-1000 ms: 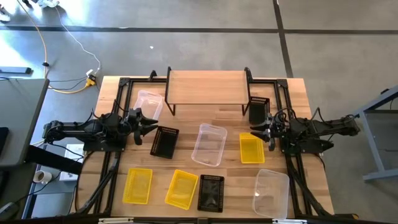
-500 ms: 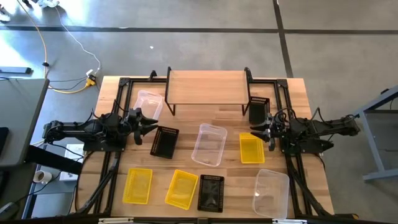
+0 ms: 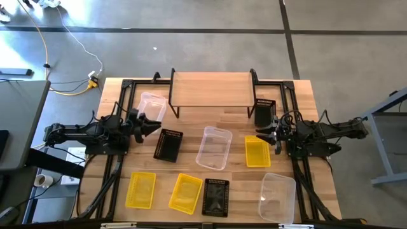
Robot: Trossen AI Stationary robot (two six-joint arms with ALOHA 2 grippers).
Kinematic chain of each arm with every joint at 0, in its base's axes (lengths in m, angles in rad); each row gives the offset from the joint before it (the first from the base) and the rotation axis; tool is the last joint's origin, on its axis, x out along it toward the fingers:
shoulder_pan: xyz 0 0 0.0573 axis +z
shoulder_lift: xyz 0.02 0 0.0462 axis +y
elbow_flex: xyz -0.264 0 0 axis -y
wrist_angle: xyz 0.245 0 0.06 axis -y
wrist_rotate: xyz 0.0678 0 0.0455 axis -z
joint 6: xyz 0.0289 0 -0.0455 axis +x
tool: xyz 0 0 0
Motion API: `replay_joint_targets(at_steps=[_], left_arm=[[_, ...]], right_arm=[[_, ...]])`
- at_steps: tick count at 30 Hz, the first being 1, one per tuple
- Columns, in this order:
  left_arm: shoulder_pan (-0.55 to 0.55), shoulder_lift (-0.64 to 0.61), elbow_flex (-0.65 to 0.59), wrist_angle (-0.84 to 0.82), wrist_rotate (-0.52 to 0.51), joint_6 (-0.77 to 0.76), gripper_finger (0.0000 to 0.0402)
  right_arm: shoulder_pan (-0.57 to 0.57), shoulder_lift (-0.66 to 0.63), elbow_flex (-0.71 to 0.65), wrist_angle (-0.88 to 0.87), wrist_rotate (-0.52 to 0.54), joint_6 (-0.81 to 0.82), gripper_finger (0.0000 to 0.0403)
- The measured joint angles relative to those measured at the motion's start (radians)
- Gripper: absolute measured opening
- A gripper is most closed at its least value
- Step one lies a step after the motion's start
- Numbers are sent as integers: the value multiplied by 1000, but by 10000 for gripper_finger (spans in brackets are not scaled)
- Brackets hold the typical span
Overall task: Stack baskets on shelf by color
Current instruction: Put the left black basket on the shelf
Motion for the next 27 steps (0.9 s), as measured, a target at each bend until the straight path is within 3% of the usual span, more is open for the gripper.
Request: replay_joint_targets(at_steps=[5,12,17,20,27], left_arm=[[0,0,0,0,4,-27,129],[0,0,0,6,-3,-48,169],[0,0,0,100,19,-51,171],[0,0,10,196,20,-2,165],[0,42,146,176,21,186,157]], right_arm=[[0,0,0,0,0,0,112],[0,0,0,0,0,0,112],[0,0,0,0,0,0,112],[0,0,0,0,0,0,112],[0,0,0,0,0,0,112]])
